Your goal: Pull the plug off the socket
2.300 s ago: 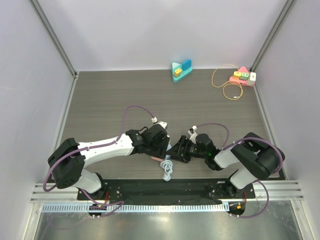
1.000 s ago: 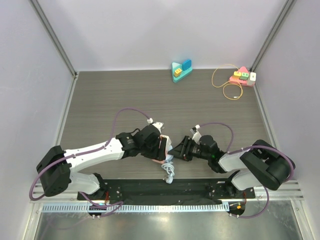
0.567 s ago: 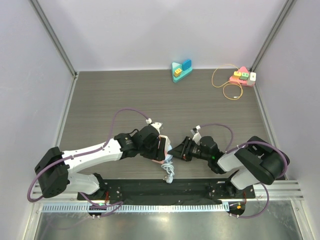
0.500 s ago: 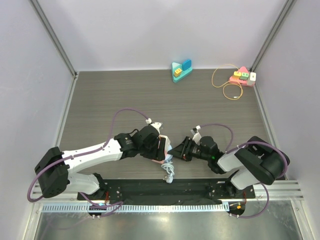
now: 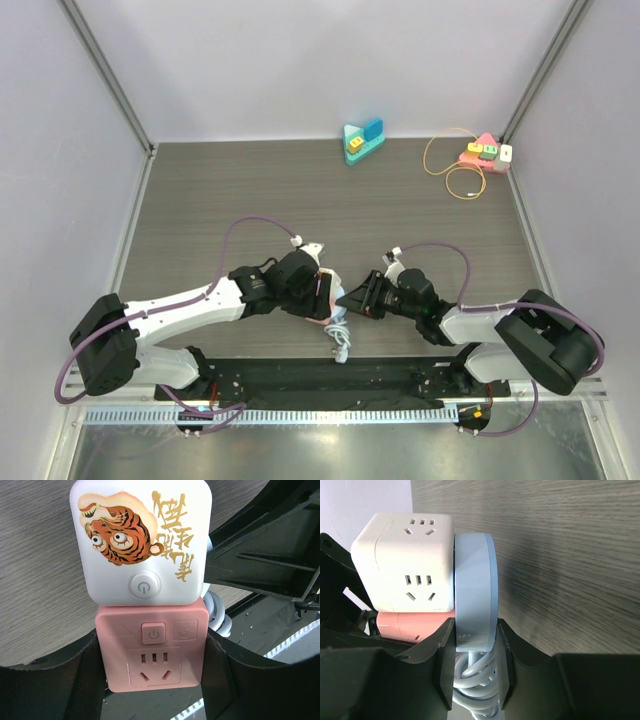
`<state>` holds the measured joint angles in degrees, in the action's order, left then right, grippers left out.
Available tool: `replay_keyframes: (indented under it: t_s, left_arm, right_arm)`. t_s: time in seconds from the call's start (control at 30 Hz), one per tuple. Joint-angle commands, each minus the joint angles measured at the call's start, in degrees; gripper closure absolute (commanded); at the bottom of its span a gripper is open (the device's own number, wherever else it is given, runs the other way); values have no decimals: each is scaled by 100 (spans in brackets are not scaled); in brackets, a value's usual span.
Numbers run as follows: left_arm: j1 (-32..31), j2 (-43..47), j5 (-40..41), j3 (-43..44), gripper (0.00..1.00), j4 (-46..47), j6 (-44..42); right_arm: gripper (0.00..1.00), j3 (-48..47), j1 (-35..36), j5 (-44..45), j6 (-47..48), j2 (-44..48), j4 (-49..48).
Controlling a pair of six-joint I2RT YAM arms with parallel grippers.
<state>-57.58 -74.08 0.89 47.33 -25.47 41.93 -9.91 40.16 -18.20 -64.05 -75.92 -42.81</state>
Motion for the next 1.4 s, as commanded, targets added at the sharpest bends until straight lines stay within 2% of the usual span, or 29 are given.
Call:
replay_keyframes:
  t_s: [0.0,0.2,0.33,0.5,0.57,0.73,1.07,1.37]
  left_arm:
    - [-34,280,-440,426,100,877,263]
    - [-34,298,-133,382,100,992,246]
    - [-42,210,324,531,100,615,17]
    - [-34,149,-53,479,100,946,191]
    - [-34,122,-430,409,100,1097,315]
    - [-34,122,-458,408,100,1185,412]
    - [-34,351,-124,505,100,703,237]
    - [1,702,799,733,100,-282,-159]
  right_arm:
    - [99,-81,-35,1116,762,51,1274]
    - [99,-81,-26,1362,807,25,1529]
    - [99,-116,53,1573,789,-46,1723]
    - [99,-195,79,1793,841,-55,2004]
    - [99,-222,79,2002,877,7,2171]
    - [99,-195,79,2197,929,156,2373]
    - [99,-187,79,2145,947,183,2233]
    - [99,-222,79,1592,1052,60,1820]
